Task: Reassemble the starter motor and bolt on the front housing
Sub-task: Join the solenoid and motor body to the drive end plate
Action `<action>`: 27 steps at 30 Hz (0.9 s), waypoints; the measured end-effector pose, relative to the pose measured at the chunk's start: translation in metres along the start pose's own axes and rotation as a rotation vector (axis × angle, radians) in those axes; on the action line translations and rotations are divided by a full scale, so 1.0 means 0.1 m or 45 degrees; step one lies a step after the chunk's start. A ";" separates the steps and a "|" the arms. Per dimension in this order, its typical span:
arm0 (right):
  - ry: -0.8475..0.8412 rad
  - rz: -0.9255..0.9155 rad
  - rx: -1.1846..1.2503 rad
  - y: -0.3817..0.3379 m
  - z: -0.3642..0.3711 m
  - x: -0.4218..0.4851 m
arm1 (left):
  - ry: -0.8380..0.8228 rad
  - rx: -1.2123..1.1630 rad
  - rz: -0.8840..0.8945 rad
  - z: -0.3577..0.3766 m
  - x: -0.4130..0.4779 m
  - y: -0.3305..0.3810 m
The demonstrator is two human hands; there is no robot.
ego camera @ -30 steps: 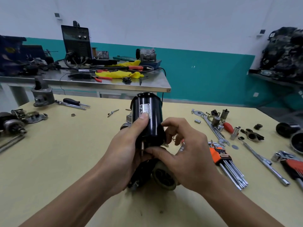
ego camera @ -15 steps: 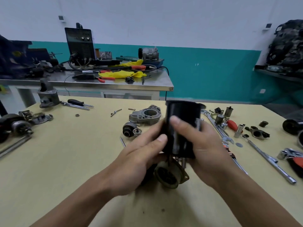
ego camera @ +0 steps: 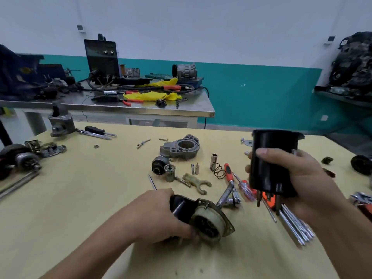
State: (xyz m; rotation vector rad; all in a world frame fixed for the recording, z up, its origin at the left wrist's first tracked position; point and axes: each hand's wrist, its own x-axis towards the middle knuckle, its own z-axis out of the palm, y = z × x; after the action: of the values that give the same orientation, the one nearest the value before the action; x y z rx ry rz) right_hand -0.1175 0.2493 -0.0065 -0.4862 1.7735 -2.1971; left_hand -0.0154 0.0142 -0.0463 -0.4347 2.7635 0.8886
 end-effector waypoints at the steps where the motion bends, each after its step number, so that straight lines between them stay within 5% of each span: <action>1: -0.009 -0.007 -0.026 0.01 0.02 0.00 | 0.018 0.012 0.009 0.02 0.01 0.01; 7: -0.100 0.021 -0.102 0.12 0.14 -0.01 | -0.016 -0.474 0.030 -0.01 0.06 -0.03; 12: -0.112 0.037 -0.026 0.14 0.14 0.00 | -0.218 -1.171 0.020 -0.12 0.04 -0.05; 16: -0.095 -0.012 -0.065 0.15 0.16 -0.03 | -0.016 -1.605 0.226 -0.18 0.05 -0.02; 21: -0.092 -0.244 -0.431 0.34 0.43 -0.13 | 0.491 -1.610 0.418 -0.14 0.09 -0.04; 27: -0.127 -0.458 -0.532 0.50 0.62 -0.20 | 0.308 -1.711 0.469 0.01 0.11 0.03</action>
State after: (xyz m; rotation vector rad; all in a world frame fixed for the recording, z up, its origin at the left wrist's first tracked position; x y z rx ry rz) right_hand -0.0732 0.1922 -0.0457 -1.0609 2.2375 -1.9556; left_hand -0.0271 0.0149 -0.0482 -0.1782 1.9847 2.8512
